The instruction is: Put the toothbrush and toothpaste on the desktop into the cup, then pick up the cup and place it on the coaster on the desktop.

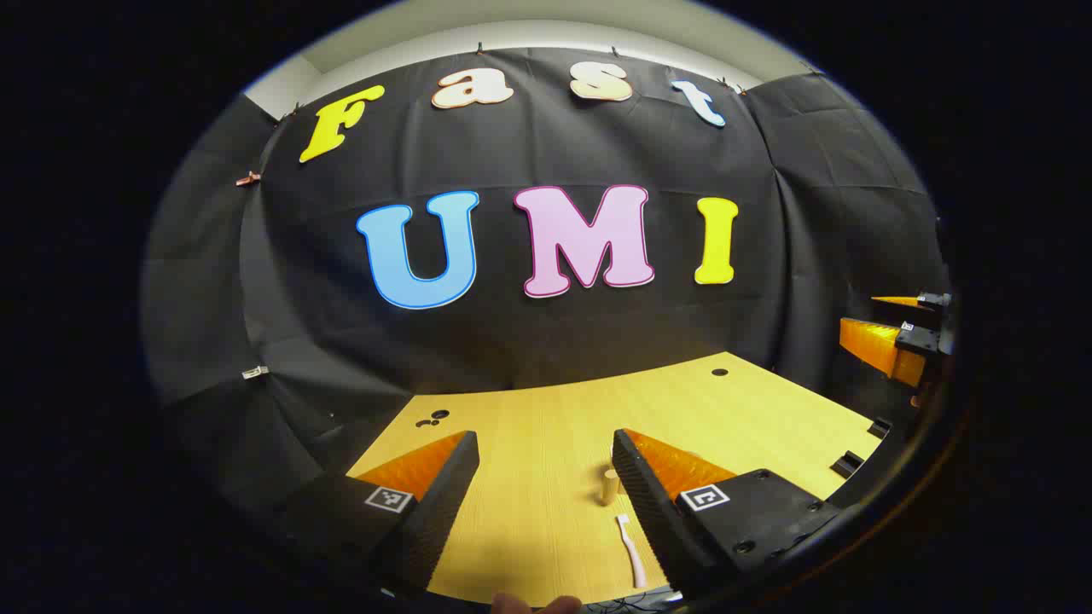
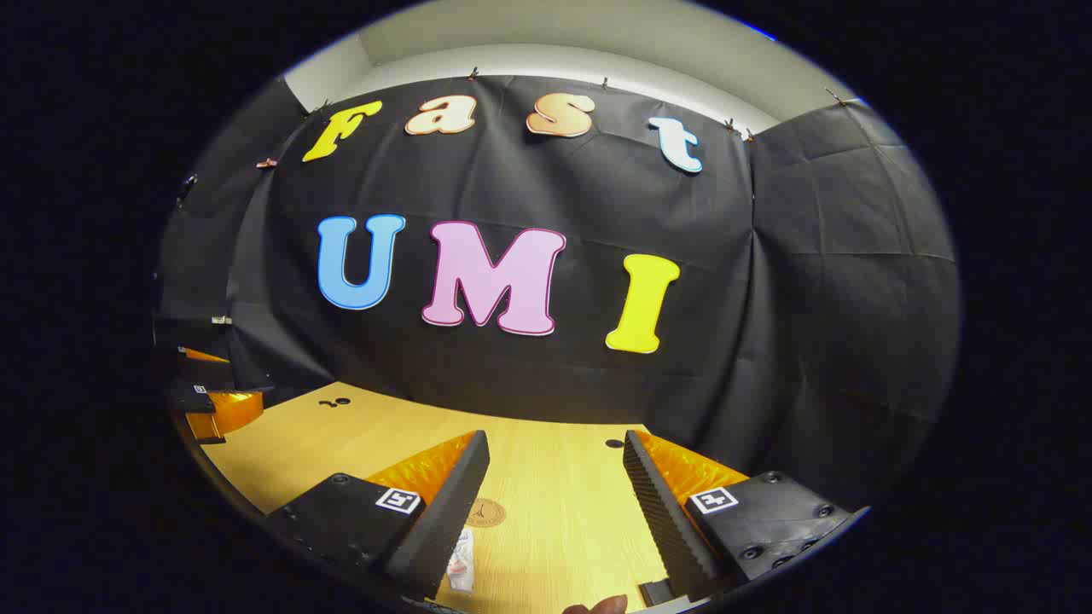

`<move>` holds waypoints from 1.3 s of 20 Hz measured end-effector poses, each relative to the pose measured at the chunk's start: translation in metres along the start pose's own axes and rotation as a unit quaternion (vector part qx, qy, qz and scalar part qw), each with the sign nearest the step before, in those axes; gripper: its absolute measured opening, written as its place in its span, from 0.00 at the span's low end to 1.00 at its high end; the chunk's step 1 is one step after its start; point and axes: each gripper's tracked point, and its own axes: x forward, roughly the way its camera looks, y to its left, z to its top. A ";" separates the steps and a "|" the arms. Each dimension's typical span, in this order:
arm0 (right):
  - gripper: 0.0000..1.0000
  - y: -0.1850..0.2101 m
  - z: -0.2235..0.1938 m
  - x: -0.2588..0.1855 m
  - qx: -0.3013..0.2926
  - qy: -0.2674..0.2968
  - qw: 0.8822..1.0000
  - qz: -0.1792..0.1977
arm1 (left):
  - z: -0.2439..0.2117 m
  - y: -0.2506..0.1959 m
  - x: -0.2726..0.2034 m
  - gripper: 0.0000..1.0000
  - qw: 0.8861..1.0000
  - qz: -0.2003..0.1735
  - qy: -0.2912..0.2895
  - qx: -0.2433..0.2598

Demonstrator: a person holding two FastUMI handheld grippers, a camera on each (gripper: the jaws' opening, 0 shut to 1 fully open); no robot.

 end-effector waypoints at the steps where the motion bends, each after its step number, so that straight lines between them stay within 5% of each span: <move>1: 0.97 0.003 -0.002 -0.001 -0.003 0.002 1.000 0.003 | -0.002 0.000 -0.001 0.98 1.000 -0.002 0.004 0.000; 12: 0.97 0.045 -0.035 -0.008 -0.016 0.057 0.998 0.029 | -0.036 0.017 -0.018 0.98 0.999 -0.002 0.034 0.003; 13: 0.89 0.051 -0.040 -0.009 -0.018 0.065 0.997 0.034 | -0.039 0.020 -0.019 0.98 0.999 -0.002 0.038 0.004; 14: 0.98 0.056 -0.046 -0.011 -0.021 0.074 0.996 0.038 | -0.044 0.022 -0.021 0.98 0.999 -0.001 0.042 0.005; 16: 0.97 0.066 -0.061 -0.012 -0.028 0.099 0.994 0.047 | -0.052 0.027 -0.023 0.98 0.999 0.001 0.049 0.006; 20: 0.98 0.087 -0.106 -0.012 -0.051 0.173 0.981 0.071 | -0.070 0.030 -0.028 0.98 0.998 0.002 0.069 -0.005; 26: 0.96 0.116 -0.195 0.005 -0.043 0.303 0.947 0.096 | -0.087 0.033 -0.036 0.98 0.996 0.013 0.091 -0.003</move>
